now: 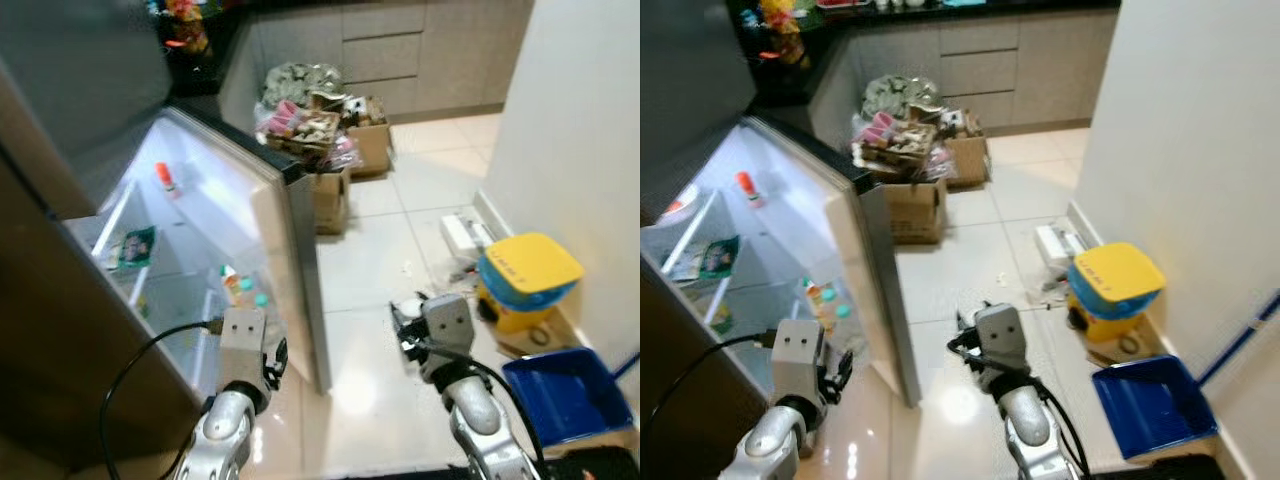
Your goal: Restocking fridge
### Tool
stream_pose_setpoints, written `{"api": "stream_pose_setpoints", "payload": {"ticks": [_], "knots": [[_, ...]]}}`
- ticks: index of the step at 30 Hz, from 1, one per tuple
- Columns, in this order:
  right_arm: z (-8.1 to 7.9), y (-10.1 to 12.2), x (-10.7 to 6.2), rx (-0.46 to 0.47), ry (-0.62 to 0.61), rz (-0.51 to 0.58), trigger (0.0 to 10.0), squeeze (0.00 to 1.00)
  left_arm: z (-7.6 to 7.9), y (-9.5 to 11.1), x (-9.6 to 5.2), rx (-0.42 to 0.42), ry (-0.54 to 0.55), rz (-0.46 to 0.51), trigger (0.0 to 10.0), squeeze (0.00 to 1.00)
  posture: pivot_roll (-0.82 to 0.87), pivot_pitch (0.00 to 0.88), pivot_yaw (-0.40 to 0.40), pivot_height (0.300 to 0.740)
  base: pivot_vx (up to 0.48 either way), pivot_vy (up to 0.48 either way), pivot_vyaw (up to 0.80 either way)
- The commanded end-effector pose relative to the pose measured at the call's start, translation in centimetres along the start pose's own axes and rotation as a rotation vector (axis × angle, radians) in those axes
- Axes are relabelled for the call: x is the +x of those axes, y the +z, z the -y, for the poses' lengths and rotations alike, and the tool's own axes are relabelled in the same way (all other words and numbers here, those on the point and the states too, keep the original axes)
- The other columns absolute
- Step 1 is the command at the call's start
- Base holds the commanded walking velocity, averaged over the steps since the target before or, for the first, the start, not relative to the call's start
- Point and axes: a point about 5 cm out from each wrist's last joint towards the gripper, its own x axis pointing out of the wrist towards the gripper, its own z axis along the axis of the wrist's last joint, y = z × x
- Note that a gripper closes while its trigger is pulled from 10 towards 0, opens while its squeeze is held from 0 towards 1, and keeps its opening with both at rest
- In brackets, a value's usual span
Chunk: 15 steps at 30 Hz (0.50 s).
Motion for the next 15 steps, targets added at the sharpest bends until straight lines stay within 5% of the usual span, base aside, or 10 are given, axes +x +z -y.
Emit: {"api": "stream_pose_setpoints", "payload": {"ticks": [1,15], "knots": [[-0.98,0.71,0.22,0.007,0.033,0.029,10.0,0.00,-0.93,-0.80,-0.04,0.006,0.049,-0.044,10.0,0.00,-0.08,0.108,0.038,0.740,0.000,0.000,0.00],[-1.05,0.60,0.15,0.006,0.034,0.024,10.0,0.00,-1.08,-0.75,0.15,0.020,0.071,-0.028,10.0,0.00,-0.08,0.111,0.039,0.740,0.048,0.000,0.00]]}}
